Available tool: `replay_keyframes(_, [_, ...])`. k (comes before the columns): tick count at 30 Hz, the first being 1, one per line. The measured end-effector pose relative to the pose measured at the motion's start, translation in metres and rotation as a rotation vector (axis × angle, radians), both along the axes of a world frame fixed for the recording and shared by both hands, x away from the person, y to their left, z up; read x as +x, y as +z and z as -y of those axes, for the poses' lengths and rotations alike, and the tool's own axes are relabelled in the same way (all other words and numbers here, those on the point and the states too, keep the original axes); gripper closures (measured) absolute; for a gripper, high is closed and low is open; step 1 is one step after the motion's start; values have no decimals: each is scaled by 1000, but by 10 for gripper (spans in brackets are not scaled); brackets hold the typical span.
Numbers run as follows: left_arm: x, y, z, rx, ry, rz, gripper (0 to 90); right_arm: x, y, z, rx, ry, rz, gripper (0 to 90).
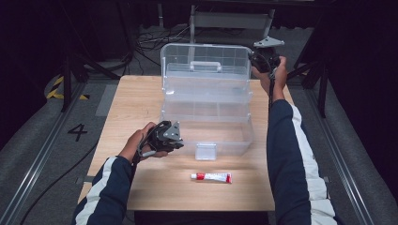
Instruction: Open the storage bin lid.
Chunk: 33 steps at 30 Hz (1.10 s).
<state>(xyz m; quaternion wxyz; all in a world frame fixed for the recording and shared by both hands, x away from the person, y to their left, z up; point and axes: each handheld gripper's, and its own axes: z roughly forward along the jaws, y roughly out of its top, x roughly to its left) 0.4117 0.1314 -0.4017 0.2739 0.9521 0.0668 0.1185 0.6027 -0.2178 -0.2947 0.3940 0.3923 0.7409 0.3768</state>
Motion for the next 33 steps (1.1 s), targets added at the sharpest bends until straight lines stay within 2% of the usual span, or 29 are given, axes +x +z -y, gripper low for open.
replay_keyframes(7, [1,-1,-1,-15,0,-4,797,7,-5,1,16,-3,0,821])
replay_keyframes(17, [1,-3,0,-36,0,-15,799,20,-12,3,39,-3,-24,822])
replay_keyframes(25, [0,-4,-1,-42,12,-6,797,27,-17,4,58,1,-36,824])
replay_keyframes(33, [0,-4,-1,-46,6,-15,797,31,-20,5,64,6,-44,823])
